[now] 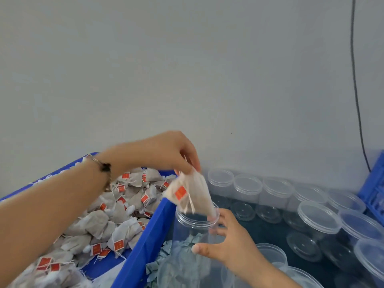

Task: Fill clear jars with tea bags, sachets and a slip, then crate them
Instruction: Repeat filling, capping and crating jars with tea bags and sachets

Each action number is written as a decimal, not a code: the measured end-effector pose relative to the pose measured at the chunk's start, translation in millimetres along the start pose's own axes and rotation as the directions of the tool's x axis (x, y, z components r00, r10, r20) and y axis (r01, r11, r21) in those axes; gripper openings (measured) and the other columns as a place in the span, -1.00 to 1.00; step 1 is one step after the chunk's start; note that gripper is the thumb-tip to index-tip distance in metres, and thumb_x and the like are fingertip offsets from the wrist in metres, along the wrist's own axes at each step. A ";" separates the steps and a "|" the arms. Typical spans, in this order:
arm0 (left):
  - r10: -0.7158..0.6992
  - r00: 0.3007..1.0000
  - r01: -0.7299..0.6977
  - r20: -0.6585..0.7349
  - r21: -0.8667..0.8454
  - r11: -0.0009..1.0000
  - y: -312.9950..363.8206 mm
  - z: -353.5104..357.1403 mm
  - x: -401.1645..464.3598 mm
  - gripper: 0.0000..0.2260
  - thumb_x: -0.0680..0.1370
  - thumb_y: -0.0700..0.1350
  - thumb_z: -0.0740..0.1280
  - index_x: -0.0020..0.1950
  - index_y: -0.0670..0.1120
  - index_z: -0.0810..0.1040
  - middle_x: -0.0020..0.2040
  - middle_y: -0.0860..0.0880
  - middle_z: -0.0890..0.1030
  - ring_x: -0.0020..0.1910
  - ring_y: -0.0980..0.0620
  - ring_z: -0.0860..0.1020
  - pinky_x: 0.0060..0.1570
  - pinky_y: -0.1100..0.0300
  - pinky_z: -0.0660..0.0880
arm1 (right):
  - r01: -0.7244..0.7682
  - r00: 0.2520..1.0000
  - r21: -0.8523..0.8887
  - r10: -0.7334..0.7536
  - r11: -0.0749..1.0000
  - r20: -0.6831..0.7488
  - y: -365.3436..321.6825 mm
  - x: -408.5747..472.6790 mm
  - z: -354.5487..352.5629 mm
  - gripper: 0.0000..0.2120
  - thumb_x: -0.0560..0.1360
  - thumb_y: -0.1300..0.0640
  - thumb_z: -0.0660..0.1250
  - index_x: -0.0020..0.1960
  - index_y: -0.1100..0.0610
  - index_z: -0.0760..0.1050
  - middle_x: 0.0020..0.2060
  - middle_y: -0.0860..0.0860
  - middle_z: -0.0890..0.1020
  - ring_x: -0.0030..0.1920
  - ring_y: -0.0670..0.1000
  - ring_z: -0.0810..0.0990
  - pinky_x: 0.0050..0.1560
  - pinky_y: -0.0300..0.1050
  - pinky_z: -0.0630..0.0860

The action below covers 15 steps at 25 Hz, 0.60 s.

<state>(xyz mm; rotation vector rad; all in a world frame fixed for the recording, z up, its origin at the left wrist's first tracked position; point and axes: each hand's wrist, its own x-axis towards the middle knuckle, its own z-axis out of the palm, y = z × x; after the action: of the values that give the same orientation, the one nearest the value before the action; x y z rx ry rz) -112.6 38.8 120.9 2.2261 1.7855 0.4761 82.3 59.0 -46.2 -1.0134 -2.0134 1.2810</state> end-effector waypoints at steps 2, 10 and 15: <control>0.029 0.993 -0.040 0.117 0.089 0.995 3.4 30.6 3.1 -0.82 0.44 -0.21 0.38 -0.12 0.05 0.70 -0.37 0.23 0.58 -0.37 0.34 0.49 -0.33 0.49 0.33 | 0.025 1.000 -0.039 -0.025 0.999 -0.007 -1.8 -3.7 0.7 -0.22 0.09 -0.22 0.60 0.17 -0.25 0.26 0.09 -0.36 0.50 0.07 -0.37 0.49 0.08 -0.36 0.47; -0.159 0.987 0.133 0.020 -0.657 0.742 -54.6 35.8 12.0 -0.78 0.53 -0.30 0.35 0.07 -0.02 0.60 -0.03 -0.02 0.69 -0.18 0.09 0.67 -0.23 0.31 0.56 | 0.004 1.000 -0.085 -0.005 0.996 -0.016 -1.6 -7.3 0.4 -0.18 -0.06 -0.29 0.54 0.12 -0.28 0.28 0.05 -0.37 0.50 0.07 -0.30 0.53 0.13 -0.25 0.49; -0.334 0.940 0.342 -0.074 0.260 0.903 -160.7 77.3 20.1 -0.68 0.54 -0.27 0.25 0.26 -0.06 0.55 0.08 0.04 0.58 0.12 0.01 0.54 -0.04 0.37 0.40 | -0.090 0.995 -0.054 0.092 0.994 0.027 4.3 -4.8 -0.5 -0.24 0.12 -0.10 0.62 0.16 -0.22 0.24 0.14 -0.28 0.45 0.13 -0.21 0.51 0.01 -0.39 0.46</control>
<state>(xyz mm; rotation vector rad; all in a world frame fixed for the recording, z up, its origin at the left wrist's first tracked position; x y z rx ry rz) -221.3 94.5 -10.5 2.0049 2.3125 0.2008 86.7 56.4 -50.2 -1.1285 -2.0538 1.3032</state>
